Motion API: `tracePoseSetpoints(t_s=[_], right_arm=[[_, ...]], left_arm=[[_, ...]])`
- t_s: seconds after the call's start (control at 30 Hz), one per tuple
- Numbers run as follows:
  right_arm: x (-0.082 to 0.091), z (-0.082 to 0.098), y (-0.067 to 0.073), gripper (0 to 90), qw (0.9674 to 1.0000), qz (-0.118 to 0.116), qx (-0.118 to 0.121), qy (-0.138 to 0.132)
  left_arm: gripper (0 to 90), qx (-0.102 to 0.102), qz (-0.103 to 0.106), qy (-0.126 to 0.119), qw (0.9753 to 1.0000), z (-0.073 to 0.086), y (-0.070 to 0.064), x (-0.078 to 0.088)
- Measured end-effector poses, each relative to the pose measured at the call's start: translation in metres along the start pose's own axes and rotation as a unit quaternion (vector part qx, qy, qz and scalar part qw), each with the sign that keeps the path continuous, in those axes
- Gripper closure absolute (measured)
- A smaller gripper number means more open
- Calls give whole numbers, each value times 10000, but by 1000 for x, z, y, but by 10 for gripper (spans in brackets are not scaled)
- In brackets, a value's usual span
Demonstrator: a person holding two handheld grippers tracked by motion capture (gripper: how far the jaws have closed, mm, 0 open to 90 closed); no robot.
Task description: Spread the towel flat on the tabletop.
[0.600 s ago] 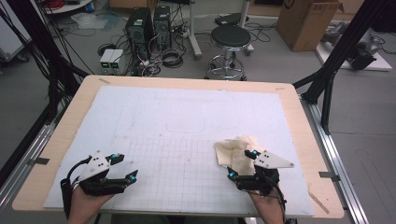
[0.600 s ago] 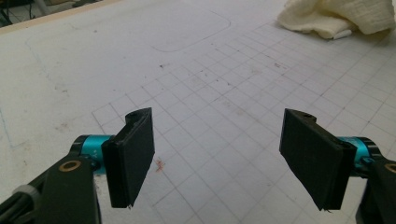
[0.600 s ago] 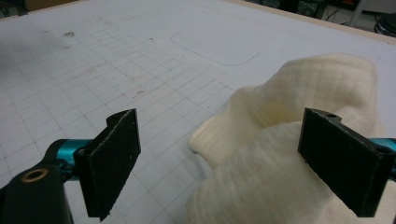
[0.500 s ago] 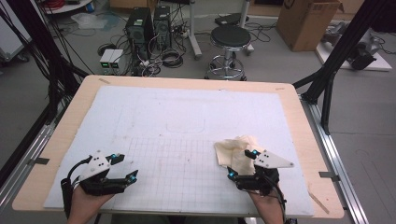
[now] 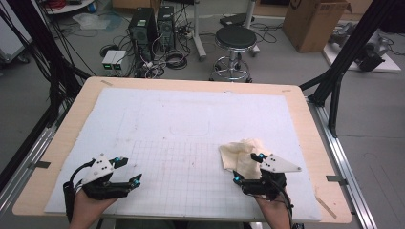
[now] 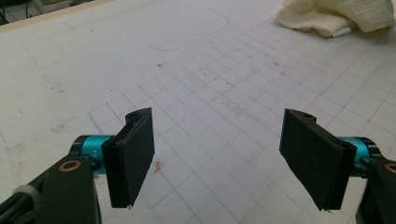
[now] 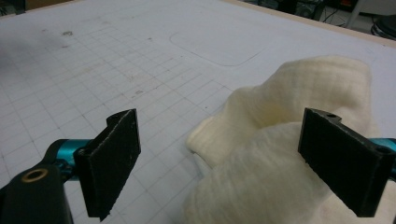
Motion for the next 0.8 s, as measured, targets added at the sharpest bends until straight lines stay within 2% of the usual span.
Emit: tracePoseSetpoints(t_s=[0.3, 0.37, 0.57, 0.8], right_arm=[[8, -3, -3, 125, 9999, 104, 56, -85], [14, -4, -9, 124, 9997, 214, 56, -108], [24, -3, -21, 124, 9993, 342, -46, -126], [31, -4, -37, 125, 9994, 325, -118, 51]], left_arm=[[268, 22, -26, -16, 10000, 0, 2, 0], [268, 13, -23, -20, 10000, 0, 2, -1], [268, 7, -26, 11, 10000, 1, 0, -2], [268, 18, -70, 36, 10000, 2, 2, -1]])
Point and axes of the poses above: each handheld gripper's, and its own axes: x roughly backward along the jaws, z roughly out of its underside, y roughly to its left, the point moved 5 cm from there along -x, roughly forward along the jaws
